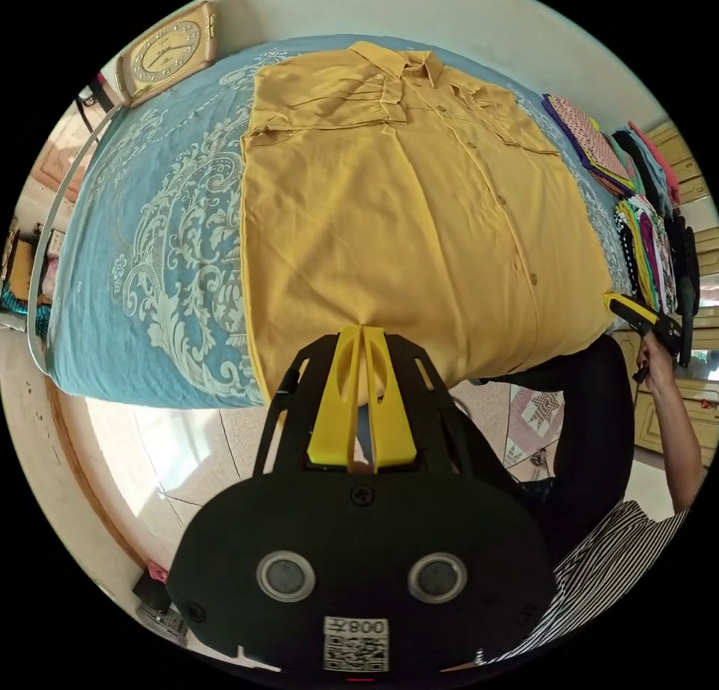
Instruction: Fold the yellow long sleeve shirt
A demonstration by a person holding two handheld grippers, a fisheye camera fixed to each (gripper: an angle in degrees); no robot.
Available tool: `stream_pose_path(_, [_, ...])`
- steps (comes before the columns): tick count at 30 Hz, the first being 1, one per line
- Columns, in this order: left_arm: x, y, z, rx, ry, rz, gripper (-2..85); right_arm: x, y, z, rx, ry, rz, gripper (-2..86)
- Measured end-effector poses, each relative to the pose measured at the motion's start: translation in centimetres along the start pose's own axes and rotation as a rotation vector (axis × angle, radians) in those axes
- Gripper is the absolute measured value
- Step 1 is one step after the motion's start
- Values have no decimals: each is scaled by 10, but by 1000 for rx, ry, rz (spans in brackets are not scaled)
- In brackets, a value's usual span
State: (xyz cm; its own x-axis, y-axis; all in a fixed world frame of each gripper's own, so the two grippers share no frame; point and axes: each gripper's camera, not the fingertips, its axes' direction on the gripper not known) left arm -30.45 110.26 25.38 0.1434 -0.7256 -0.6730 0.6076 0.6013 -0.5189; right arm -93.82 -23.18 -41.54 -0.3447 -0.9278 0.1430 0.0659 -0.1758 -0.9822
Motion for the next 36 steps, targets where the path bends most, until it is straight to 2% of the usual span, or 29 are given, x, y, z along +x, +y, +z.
stream_pose_path(3, [-18, 7, -9, -37, 73, -9, 7, 8, 6, 4, 2, -49, 9, 2])
stream_pose_path(8, [-87, 75, -53, 169, 247, -134, 22, 36, 19, 12, -25, -213, 87, 8])
stream_pose_path(14, [-163, 141, -30, 101, 393, -308, 89, 87, 69, 11, 69, -415, 230, 51])
stream_pose_path(19, [-184, 150, -1, 75, 536, -347, 109, 126, 102, 22, 90, -485, 336, 74])
stream_pose_path(26, [-190, 138, 16, -9, 550, -292, 97, 150, 112, 51, 64, -562, 381, 88])
stream_pose_path(36, [-212, 152, 12, 11, 555, -316, 26, 146, 110, 83, 22, -532, 367, 78])
